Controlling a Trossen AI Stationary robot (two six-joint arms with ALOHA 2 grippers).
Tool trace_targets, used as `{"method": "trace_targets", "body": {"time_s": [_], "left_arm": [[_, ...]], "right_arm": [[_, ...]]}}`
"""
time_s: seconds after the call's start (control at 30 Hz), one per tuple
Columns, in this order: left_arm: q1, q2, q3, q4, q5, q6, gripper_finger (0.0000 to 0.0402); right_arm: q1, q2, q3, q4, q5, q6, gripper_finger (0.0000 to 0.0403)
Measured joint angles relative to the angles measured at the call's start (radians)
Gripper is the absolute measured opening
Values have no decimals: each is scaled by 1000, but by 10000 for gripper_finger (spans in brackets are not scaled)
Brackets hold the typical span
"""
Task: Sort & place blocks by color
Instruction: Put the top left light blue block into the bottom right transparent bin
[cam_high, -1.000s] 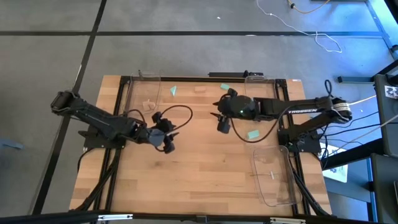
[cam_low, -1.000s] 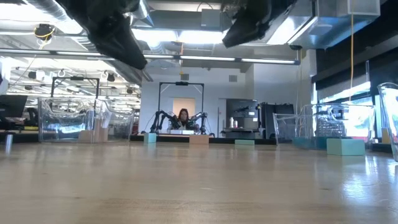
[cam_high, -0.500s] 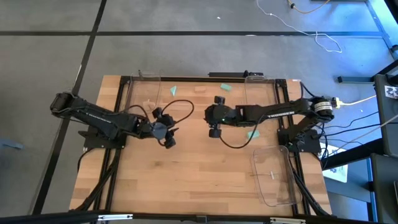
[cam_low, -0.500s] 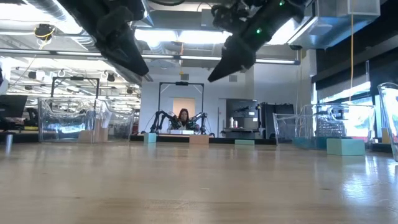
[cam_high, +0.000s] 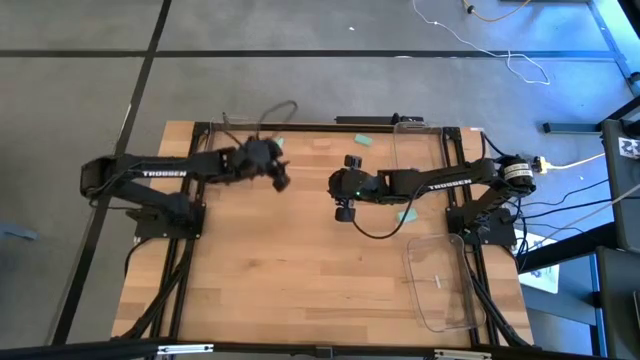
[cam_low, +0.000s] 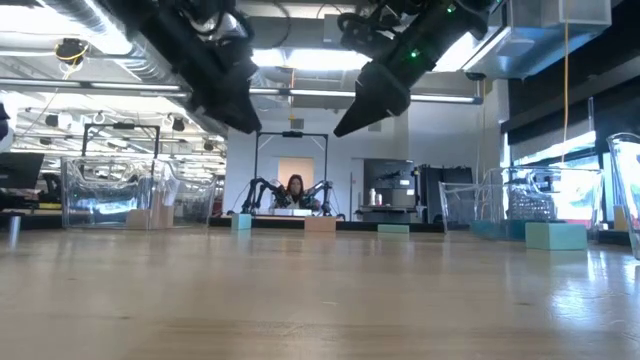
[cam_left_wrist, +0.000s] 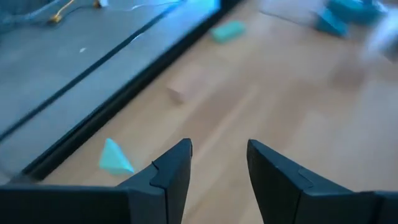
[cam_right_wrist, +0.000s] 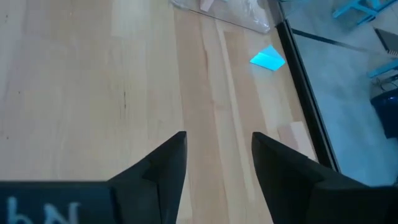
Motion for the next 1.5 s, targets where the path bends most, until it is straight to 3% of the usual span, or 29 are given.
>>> {"method": "trace_targets", "body": {"time_s": [0.13, 0.4, 0.63, 0.8, 0.97, 1.1, 1.23, 1.5], "left_arm": [[141, 0, 0, 6, 31, -51, 149], [343, 0, 0, 17, 199, -145, 149], [410, 3, 6, 141, 326, -92, 149], [409, 77, 125, 129, 335, 38, 149], [404, 202, 305, -119, 372, 141, 149], [405, 302, 412, -310, 307, 122, 149], [405, 406, 477, -370, 287, 80, 149], [405, 583, 553, -477, 293, 146, 149]], "right_arm": [[0, 0, 0, -3, 0, 22, 181], [0, 0, 0, -2, -2, 55, 181], [0, 0, 0, 18, -2, 55, 181], [0, 0, 0, 21, -2, 55, 181], [0, 0, 0, 21, -1, 55, 181], [0, 0, 0, 22, -1, 55, 181], [0, 0, 0, 22, -1, 55, 181], [0, 0, 0, 22, -1, 55, 181]]}}
